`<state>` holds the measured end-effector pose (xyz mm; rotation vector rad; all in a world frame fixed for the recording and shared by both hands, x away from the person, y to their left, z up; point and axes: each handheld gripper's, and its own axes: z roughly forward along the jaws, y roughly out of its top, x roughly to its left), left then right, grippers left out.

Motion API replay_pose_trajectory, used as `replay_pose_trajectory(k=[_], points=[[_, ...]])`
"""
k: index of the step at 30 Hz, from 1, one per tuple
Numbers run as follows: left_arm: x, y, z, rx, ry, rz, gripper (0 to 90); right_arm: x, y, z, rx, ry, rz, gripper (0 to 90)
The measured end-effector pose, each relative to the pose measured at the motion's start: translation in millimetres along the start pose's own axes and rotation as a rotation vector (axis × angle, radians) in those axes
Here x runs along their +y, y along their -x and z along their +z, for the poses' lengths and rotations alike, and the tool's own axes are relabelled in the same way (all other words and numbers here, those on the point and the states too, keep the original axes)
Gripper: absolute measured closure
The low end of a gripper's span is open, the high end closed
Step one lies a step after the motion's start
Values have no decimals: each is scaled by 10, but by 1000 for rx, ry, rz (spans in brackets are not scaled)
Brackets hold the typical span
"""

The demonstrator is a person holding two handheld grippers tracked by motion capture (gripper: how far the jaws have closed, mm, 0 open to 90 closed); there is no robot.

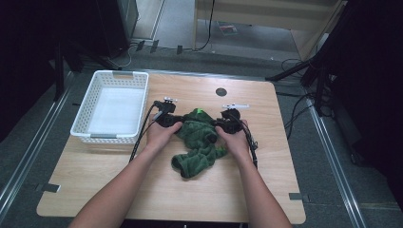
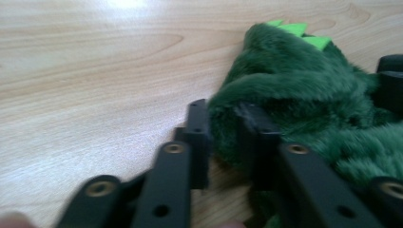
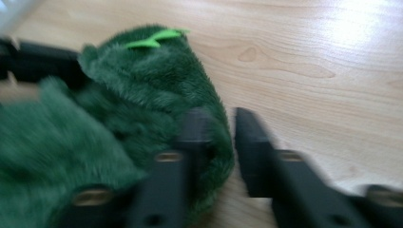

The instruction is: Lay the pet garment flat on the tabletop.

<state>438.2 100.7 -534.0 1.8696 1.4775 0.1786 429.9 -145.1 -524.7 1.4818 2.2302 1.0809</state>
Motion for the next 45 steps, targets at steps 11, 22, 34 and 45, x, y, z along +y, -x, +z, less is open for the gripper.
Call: replay_pose_trajectory(k=[11,22,34,45], points=[[39,-133,-15,13,79,-80,681,-62,211,63,-115,66,-27,782],[-42,-39,-306,-155,178,-99,426,-39,188,-581,46,263,47,512],[-251,99,-179,-76,41,20,860,-346,-20,-471,-9,53,4,858],[-350,12,-160,-65,56,5,853,-547,296,-419,-74,24,48,859]])
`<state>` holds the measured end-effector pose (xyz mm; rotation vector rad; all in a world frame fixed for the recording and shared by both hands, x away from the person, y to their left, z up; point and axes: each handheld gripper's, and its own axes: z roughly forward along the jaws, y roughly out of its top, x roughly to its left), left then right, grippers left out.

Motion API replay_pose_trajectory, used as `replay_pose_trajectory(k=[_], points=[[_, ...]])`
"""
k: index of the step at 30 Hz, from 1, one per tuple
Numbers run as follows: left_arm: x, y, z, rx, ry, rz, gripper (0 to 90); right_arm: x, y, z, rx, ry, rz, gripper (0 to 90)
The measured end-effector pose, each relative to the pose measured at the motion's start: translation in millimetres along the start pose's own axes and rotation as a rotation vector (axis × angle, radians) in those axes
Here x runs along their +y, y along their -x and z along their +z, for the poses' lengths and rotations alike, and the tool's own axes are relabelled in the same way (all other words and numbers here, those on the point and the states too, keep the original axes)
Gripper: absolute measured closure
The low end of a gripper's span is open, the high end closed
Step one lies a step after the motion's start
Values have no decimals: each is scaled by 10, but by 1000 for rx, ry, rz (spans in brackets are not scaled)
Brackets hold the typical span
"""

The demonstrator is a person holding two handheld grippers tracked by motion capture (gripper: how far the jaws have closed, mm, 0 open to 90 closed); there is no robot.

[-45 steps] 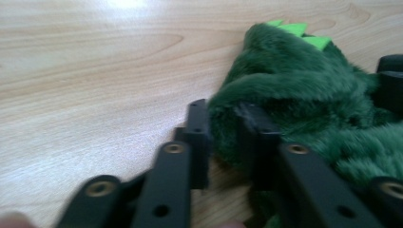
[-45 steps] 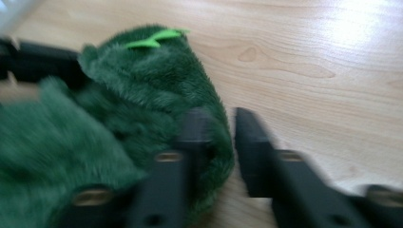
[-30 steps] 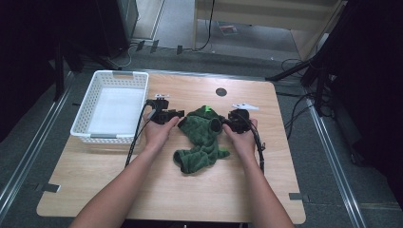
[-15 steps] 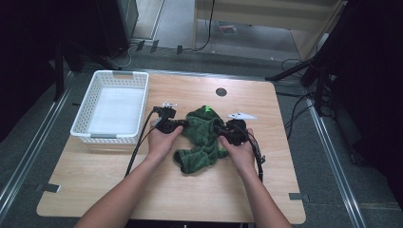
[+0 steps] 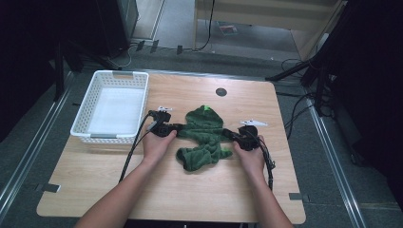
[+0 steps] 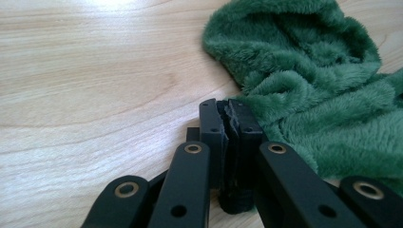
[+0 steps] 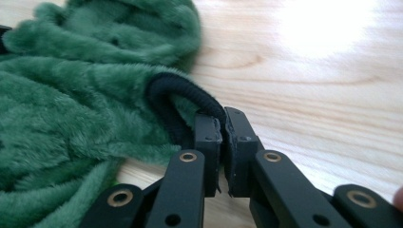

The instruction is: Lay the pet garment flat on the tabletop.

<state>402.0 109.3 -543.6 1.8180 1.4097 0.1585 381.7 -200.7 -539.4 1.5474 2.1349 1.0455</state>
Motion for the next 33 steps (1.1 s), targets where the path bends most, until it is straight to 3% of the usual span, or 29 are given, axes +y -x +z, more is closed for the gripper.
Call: replay_pose_trajectory(k=[1,2,4,7,9,11,13,16,17,18,21,23,27,30,31,33], points=[[-3,26,3,-6,4,10,799,1,-15,1,20,15,-6,825],[-2,58,-13,9,7,16,643,5,-32,-11,41,38,-14,734],[-2,105,-83,10,22,27,450,17,-60,-80,47,77,-20,586],[-24,182,-302,-18,64,52,313,33,-90,-253,50,135,-7,482],[-76,231,-443,-28,93,80,303,6,-155,-440,61,192,-12,481],[-152,261,-548,-47,105,92,331,-77,-325,-648,99,228,-64,486],[-274,285,-652,-61,100,97,341,-117,-409,-707,122,230,-82,487],[-477,309,-725,-55,74,101,388,-260,-694,-816,219,213,-140,489],[-537,311,-730,-49,73,109,396,-362,-915,-824,272,180,-198,489],[-589,306,-731,-42,71,112,396,-362,-915,-824,272,180,-198,489],[-720,254,-713,-45,61,77,413,-507,-1241,-766,329,134,-282,470],[-802,241,-686,-54,71,62,442,-589,-1419,-680,315,120,-314,462],[-861,303,-600,-13,54,128,488,-678,-1667,-436,234,98,-351,414],[-860,334,-580,10,53,158,538,-751,-1772,-326,88,109,-429,617],[-859,334,-578,10,51,155,559,-770,-1778,-314,64,115,-426,711],[-860,324,-583,-4,37,164,640,-752,-1728,-356,98,128,-398,835]])
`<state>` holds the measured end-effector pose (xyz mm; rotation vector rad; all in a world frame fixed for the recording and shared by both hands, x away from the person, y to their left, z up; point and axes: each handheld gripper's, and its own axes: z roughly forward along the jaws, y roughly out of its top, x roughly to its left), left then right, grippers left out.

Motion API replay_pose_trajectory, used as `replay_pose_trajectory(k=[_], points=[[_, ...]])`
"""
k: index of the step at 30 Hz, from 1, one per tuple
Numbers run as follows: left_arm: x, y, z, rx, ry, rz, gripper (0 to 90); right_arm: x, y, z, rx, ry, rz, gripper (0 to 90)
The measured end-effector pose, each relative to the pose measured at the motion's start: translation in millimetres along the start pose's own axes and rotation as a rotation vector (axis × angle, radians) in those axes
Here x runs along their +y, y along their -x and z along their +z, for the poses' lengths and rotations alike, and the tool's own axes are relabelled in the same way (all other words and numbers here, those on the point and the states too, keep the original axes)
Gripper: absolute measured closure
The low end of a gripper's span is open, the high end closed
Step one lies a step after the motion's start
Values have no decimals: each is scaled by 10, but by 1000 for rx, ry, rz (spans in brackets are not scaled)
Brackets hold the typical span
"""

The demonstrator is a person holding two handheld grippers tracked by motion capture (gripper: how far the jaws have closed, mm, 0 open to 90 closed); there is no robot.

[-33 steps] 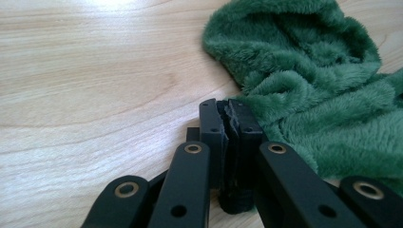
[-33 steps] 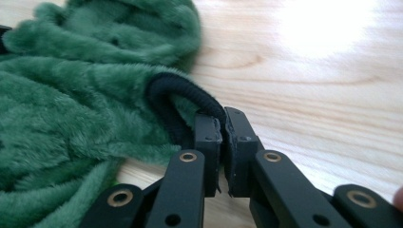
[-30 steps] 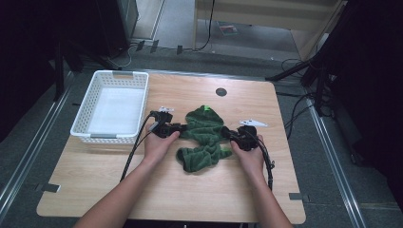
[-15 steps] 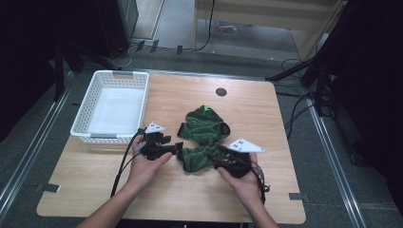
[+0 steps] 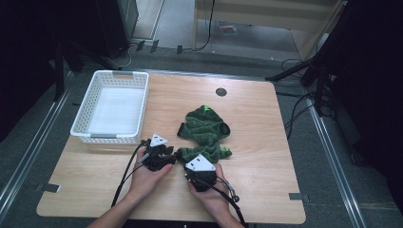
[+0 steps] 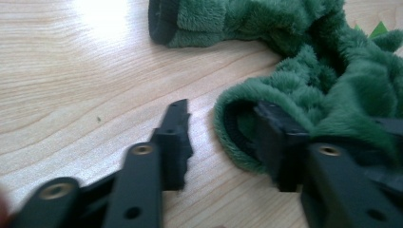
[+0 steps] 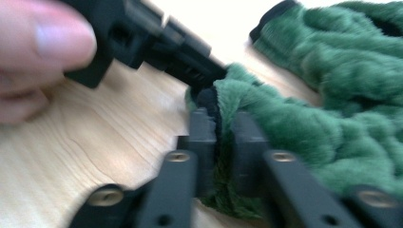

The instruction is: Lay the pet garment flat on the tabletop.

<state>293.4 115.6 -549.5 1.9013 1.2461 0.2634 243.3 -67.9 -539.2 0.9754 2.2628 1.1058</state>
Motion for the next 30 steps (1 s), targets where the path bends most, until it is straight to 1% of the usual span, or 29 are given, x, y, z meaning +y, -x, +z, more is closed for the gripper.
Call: replay_pose_trajectory(k=[2,3,4,5,6,7,8,9,10,11,12,13,14,15,16,17,18,19,20,21,22,23,24,25,26,27,28,29,30], points=[[-6,1,-8,-8,-10,19,714,52,135,-140,20,48,45,861],[-9,-1,-9,-21,-20,23,756,75,197,-210,23,72,68,863],[-9,-8,-10,-34,-23,21,818,109,312,-335,19,111,109,863],[-10,-10,-12,-38,-17,12,857,125,416,-438,15,138,146,863],[-7,-21,-19,-33,-19,16,871,129,495,-512,15,156,174,863],[-5,-32,-27,-33,-19,10,879,122,603,-610,2,175,201,862],[-5,-47,-38,-30,-22,16,884,93,735,-724,-35,195,225,863],[-9,-52,-44,-21,-14,9,884,57,846,-803,-55,204,257,862],[-11,-63,-55,-20,-12,9,887,9,964,-864,-61,203,297,862],[-17,-85,-74,-17,-11,5,888,-34,1050,-902,-68,200,330,862],[-19,-103,-88,-17,-19,10,889,-110,1175,-950,-84,191,375,862],[-24,-122,-99,-15,-16,6,890,-156,1239,-964,-100,174,386,861],[-29,-143,-116,-17,-18,-1,891,-217,1310,-968,-128,145,385,862],[-35,-174,-135,-24,-23,-3,893,-286,1372,-967,-157,127,384,862],[-42,-194,-151,-32,-29,-2,894,-371,1439,-954,-173,99,391,861],[-47,-202,-164,-43,-36,-7,895,-436,1482,-932,-179,66,403,862],[-48,-209,-174,-55,-47,2,895,-497,1514,-908,-177,38,437,863],[-51,-205,-186,-66,-56,7,895,-587,1556,-859,-147,4,501,863],[-56,-198,-197,-71,-64,15,895,-587,1556,-859,-147,4,501,863],[-60,-195,-205,-76,-70,24,895,-622,1567,-831,-139,-13,518,862],[-66,-192,-212,-93,-75,17,893,-642,1568,-804,-138,-26,526,857],[-69,-197,-217,-113,-79,21,883,-650,1564,-778,-135,-31,526,835],[-71,-194,-216,-129,-82,23,858,-649,1557,-770,-132,-27,526,789],[-71,-189,-219,-135,-81,23,780,-640,1550,-768,-138,-24,520,682],[-68,-180,-221,-144,-77,21,700,-629,1543,-771,-148,-21,517,598],[-60,-174,-234,-141,-81,19,601,-609,1538,-787,-158,-10,515,516],[-48,-167,-258,-134,-70,18,539,-584,1540,-816,-158,5,515,465],[-38,-164,-275,-136,-55,12,479,-548,1554,-866,-143,25,533,430],[-19,-166,-304,-150,-46,-3,449,-523,1568,-903,-124,40,556,407]])
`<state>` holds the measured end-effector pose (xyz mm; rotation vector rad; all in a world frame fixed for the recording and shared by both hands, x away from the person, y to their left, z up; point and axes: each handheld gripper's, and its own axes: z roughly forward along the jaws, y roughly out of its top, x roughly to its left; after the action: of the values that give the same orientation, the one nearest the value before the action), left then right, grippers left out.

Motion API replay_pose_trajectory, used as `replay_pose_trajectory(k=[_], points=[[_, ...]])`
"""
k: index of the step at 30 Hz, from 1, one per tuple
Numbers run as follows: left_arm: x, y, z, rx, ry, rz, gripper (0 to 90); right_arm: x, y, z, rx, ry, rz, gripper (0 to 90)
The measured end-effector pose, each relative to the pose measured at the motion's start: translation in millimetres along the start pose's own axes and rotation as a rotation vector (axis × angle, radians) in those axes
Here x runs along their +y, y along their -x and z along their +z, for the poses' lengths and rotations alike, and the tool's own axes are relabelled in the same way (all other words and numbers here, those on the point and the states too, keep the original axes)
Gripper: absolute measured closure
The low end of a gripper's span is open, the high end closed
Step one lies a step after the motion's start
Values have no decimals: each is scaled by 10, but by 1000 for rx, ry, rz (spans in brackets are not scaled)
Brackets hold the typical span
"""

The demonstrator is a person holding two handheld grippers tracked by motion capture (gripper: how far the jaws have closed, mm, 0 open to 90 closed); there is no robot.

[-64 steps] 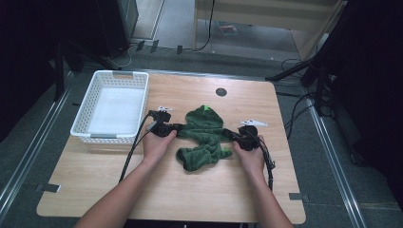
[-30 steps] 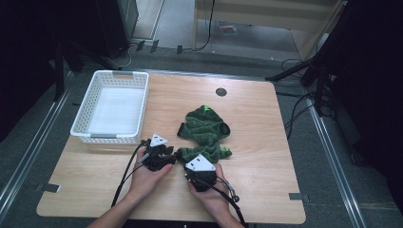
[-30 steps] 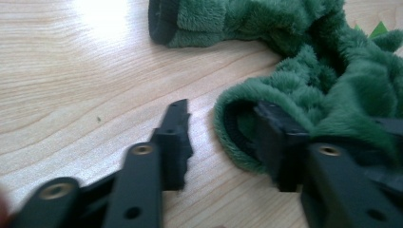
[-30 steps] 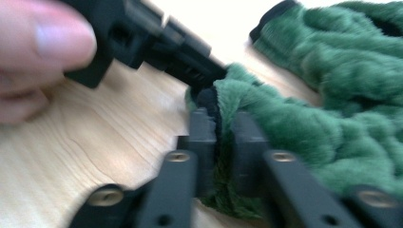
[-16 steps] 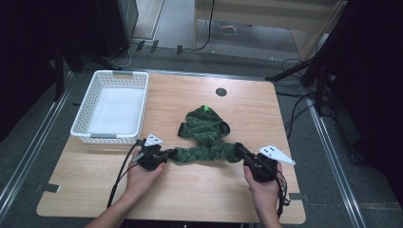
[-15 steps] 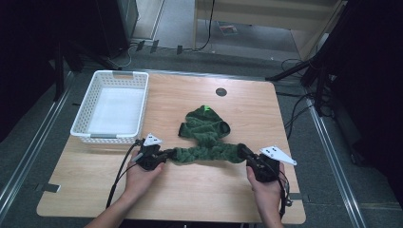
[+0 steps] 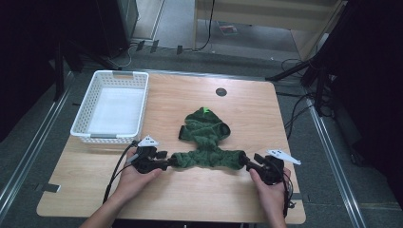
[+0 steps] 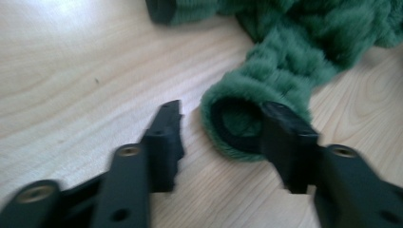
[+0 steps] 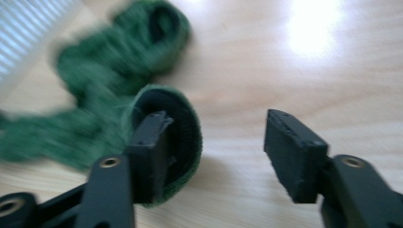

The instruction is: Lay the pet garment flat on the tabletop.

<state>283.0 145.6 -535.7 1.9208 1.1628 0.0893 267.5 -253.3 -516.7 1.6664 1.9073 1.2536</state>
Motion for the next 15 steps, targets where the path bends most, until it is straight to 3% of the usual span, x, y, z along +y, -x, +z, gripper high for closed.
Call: replay_pose_trajectory(k=[1,2,5,8,10,12,13,14,15], points=[[27,-1,-39,-16,18,-5,431,42,4,-49,29,21,20,389],[50,10,-67,-29,41,-13,428,90,-21,-119,28,57,17,393],[118,47,-137,-47,87,-1,420,176,-160,-253,-45,138,-66,393],[149,88,-158,-52,137,-13,431,217,-258,-321,-73,178,-95,469],[152,122,-101,-53,146,-9,463,235,-343,-302,-28,192,-112,565],[157,194,56,-42,130,-4,486,238,-479,-176,75,158,-133,676],[157,212,93,-34,125,-3,498,212,-603,-19,151,131,-157,703],[156,234,164,-25,110,9,510,197,-648,40,163,119,-170,718],[152,260,230,-10,98,16,517,161,-744,161,171,95,-216,725]])
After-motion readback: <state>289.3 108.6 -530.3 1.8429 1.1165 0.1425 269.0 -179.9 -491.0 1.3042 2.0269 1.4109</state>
